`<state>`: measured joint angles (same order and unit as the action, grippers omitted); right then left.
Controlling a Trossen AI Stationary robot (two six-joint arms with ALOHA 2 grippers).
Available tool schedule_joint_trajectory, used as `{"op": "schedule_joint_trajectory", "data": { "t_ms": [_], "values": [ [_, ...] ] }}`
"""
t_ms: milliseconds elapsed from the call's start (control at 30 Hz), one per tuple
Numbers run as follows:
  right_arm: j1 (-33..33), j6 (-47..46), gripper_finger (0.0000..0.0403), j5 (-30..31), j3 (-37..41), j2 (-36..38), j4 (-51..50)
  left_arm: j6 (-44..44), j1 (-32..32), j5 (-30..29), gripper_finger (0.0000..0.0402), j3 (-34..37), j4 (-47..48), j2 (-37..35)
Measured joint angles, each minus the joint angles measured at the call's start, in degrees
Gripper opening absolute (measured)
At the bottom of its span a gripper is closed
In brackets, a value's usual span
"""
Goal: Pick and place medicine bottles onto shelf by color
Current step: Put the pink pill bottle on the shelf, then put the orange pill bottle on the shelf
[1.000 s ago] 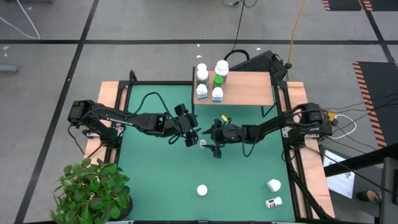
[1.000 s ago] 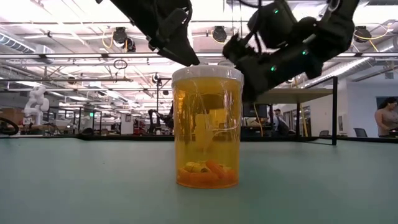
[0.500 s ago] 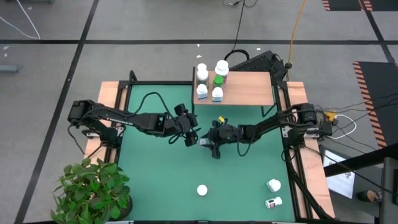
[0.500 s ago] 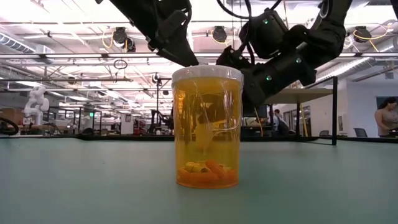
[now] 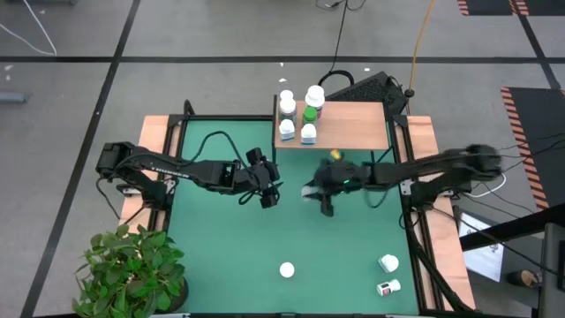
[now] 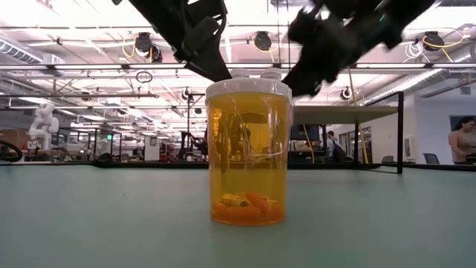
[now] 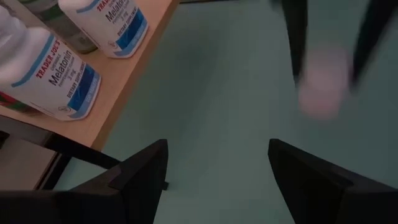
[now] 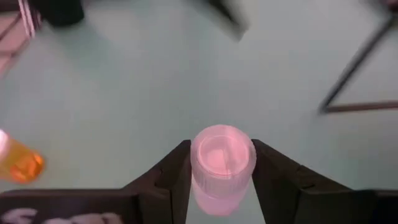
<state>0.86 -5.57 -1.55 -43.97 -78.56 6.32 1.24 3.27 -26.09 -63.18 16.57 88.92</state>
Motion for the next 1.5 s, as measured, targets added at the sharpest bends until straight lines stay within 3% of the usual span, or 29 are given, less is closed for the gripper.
{"op": "schedule_joint_trajectory", "data": {
  "t_ms": [167,300,467,633,767,967,1167,1500],
  "values": [
    [3.24,0.87,0.0133,4.25,-3.43,15.1,-14.29,-0.79,-0.59,0.0,0.028,0.01,0.06,0.0],
    [9.68,6.21,0.0133,9.79,-10.15,19.64,-25.68,-1.27,-1.49,0.0,0.028,0.02,0.09,0.0],
    [21.99,14.23,0.0134,12.78,-16.73,18.03,-28.59,-1.21,-2.42,0.0,0.028,0.0,1.11,0.0],
    [34.78,16.54,0.0135,5.54,-18.25,12.24,-23.42,-0.84,-2.56,0.0,0.028,0.0,2.28,0.0],
    [41.32,15.84,0.0136,0.04,-18.24,5.98,-20.32,-0.62,-2.56,0.0,0.028,0.0,2.63,0.0],
    [44.15,15.72,0.0136,-1.85,-18.23,-0.23,-17.63,-0.09,-2.56,0.0,0.028,0.01,2.75,0.0],
    [44.13,15.38,0.0139,-1.98,-18.23,-1.31,-16.68,0.0,-2.56,0.0,0.028,0.01,2.82,0.0],
    [44.94,13.71,0.0194,-3.24,-18.23,-1.23,-16.73,0.25,-2.56,0.0,0.028,0.0,2.87,0.0]
  ]
}}
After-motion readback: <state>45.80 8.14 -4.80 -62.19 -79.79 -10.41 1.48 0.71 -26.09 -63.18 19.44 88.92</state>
